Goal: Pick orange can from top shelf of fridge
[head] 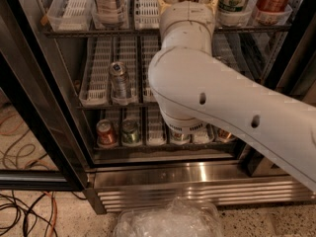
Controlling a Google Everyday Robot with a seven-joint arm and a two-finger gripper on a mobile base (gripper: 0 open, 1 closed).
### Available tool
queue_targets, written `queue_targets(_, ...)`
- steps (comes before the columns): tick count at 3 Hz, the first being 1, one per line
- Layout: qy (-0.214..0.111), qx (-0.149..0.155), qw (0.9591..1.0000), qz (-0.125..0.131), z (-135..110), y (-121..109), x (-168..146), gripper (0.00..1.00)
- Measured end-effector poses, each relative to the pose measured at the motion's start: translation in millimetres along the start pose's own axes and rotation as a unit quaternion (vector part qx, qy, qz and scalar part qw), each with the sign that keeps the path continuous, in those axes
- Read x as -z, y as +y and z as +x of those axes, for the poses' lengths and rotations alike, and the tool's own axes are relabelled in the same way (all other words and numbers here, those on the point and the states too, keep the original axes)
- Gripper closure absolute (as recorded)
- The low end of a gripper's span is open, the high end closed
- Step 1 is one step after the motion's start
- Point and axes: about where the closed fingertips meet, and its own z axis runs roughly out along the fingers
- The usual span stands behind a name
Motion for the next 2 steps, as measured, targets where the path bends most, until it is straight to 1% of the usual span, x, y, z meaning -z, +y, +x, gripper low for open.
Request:
queue_targets(1, -0.002, 0.003, 1.0, -0.002, 1.3, -1.6, -9.3, 0.28)
queue_targets(2, 0.001, 0.005, 0.9999, -0.01, 4.2, 0.1, -17.5, 0.28)
